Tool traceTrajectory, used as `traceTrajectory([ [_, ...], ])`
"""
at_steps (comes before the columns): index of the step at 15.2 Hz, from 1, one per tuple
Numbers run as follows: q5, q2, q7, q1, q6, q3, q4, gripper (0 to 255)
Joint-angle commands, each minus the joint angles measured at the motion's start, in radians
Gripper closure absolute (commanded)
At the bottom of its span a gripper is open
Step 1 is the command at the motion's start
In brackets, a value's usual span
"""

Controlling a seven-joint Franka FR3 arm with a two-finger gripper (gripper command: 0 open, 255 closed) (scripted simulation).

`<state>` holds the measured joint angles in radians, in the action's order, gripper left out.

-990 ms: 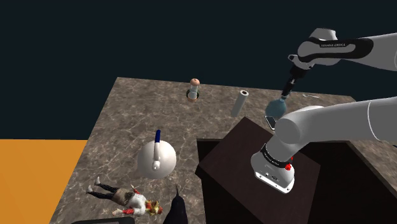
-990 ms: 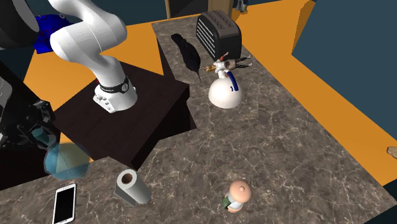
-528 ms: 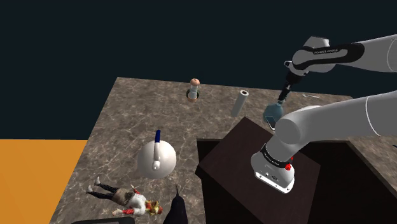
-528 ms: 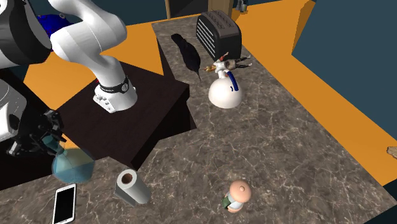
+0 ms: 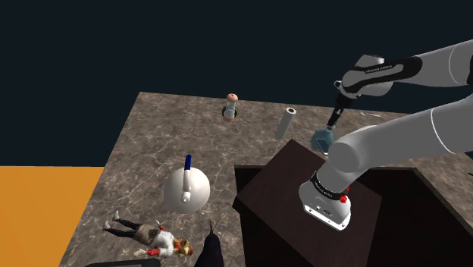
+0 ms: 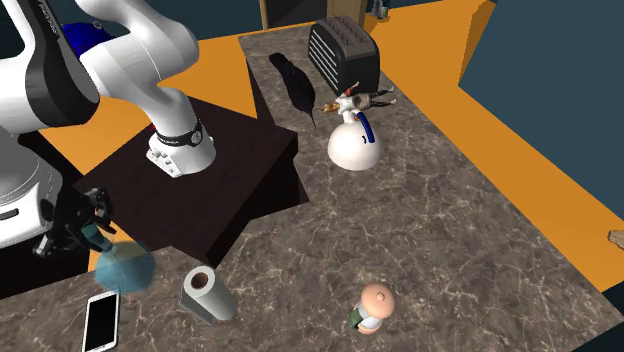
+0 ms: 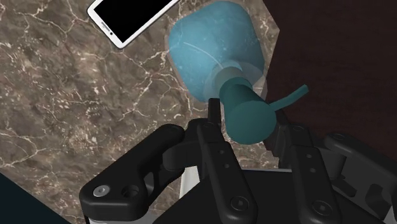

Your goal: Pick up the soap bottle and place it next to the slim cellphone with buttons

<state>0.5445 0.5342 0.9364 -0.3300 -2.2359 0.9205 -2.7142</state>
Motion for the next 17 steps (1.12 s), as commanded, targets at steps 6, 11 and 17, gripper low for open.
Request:
traceTrajectory([
  [6,-0.005,-0.104,0.016,0.050,-0.139,0.083,-0.033,255],
  [11,-0.011,-0.132,0.023,0.067,-0.172,0.105,-0.039,255],
  [17,-0.011,-0.132,0.023,0.067,-0.172,0.105,-0.039,0],
])
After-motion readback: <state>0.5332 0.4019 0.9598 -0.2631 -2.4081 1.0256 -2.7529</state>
